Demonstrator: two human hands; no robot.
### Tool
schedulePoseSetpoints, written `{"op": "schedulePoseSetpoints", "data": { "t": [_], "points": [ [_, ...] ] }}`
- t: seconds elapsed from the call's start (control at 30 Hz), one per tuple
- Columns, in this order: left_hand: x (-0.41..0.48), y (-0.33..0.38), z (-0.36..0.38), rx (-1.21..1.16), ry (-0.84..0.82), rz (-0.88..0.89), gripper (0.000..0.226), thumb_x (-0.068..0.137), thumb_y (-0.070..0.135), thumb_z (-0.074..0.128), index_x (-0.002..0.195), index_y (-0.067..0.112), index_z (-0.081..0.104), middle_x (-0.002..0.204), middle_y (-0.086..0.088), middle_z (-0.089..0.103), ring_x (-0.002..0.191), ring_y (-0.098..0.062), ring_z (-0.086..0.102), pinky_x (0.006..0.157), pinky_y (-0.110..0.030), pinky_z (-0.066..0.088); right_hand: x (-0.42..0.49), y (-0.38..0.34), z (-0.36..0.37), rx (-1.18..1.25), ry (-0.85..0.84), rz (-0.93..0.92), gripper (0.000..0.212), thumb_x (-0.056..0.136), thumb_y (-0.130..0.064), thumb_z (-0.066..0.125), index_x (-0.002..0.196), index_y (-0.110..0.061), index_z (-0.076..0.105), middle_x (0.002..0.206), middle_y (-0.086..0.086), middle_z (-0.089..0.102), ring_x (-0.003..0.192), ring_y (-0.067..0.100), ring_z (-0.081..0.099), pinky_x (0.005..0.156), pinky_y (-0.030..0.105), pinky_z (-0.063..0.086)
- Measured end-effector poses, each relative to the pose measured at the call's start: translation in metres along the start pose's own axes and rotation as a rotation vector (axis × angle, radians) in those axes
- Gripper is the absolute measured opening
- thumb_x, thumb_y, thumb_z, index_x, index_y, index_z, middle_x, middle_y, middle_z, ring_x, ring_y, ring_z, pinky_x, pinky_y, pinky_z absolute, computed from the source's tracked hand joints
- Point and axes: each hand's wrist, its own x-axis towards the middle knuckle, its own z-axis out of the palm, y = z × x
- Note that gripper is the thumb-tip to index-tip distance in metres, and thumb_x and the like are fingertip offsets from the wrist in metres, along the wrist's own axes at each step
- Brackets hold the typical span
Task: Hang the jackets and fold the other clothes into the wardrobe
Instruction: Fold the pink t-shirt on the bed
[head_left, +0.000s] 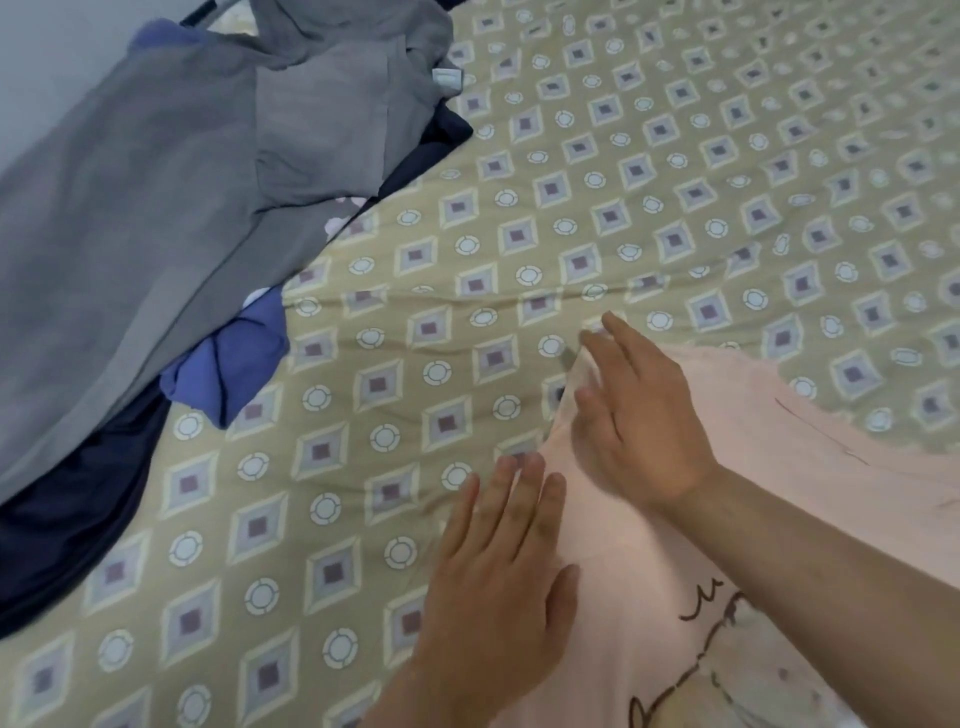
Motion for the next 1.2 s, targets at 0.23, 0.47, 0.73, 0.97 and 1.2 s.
{"op": "schedulePoseSetpoints", "data": {
  "t": [0.23,0.47,0.73,0.97,1.2],
  "points": [
    [-0.011,-0.015,0.028,0.187,-0.345,-0.069,0.074,0.094,0.050,0.034,0.151,0.003,0.031,0.159,-0.014,0.027,0.149,-0.029,0.021,0.116,-0.051,0.019,-0.034,0.036,0.016,-0.355,-0.358,0.026,0.073,0.096,-0.062,0.005,0.158,-0.024,-0.001,0.166,0.000,-0.003,0.153,0.020,-0.005,0.122,0.043,-0.009],
    [-0.010,-0.012,0.030,0.247,-0.361,-0.072,0.077,0.092,0.048,0.034,0.152,0.000,0.025,0.160,-0.016,0.022,0.150,-0.027,0.016,0.119,-0.052,0.013,-0.042,0.035,0.010,-0.296,-0.288,0.086,0.075,0.096,-0.054,0.008,0.158,-0.013,0.006,0.166,0.010,0.003,0.153,0.025,0.000,0.123,0.045,-0.007],
    [-0.008,-0.001,0.029,0.330,-0.374,-0.172,0.074,0.096,0.049,0.011,0.152,0.001,0.007,0.162,-0.015,0.010,0.151,-0.028,0.008,0.122,-0.046,0.002,-0.235,0.130,-0.050,-0.322,-0.183,0.411,0.063,0.100,-0.043,0.022,0.153,-0.011,0.031,0.160,0.013,0.026,0.149,0.029,0.024,0.120,0.045,0.009],
    [-0.063,0.135,0.047,0.153,-0.503,0.120,0.072,0.093,0.045,0.035,0.150,0.001,0.031,0.159,-0.016,0.023,0.147,-0.032,0.019,0.116,-0.046,0.013,-0.386,0.159,-0.085,-0.269,-0.174,0.671,0.065,0.094,-0.040,0.029,0.146,-0.003,0.044,0.152,0.020,0.041,0.140,0.037,0.039,0.118,0.047,0.014],
    [-0.046,0.211,0.080,0.222,-0.550,0.222,0.079,0.098,0.054,0.021,0.145,-0.008,0.034,0.152,-0.021,0.035,0.142,-0.035,0.034,0.117,-0.037,0.009,-0.464,0.188,-0.117,-0.096,0.041,0.899,0.054,0.099,-0.031,0.042,0.142,-0.001,0.049,0.152,0.019,0.041,0.140,0.036,0.039,0.118,0.044,0.025]
  ]
}}
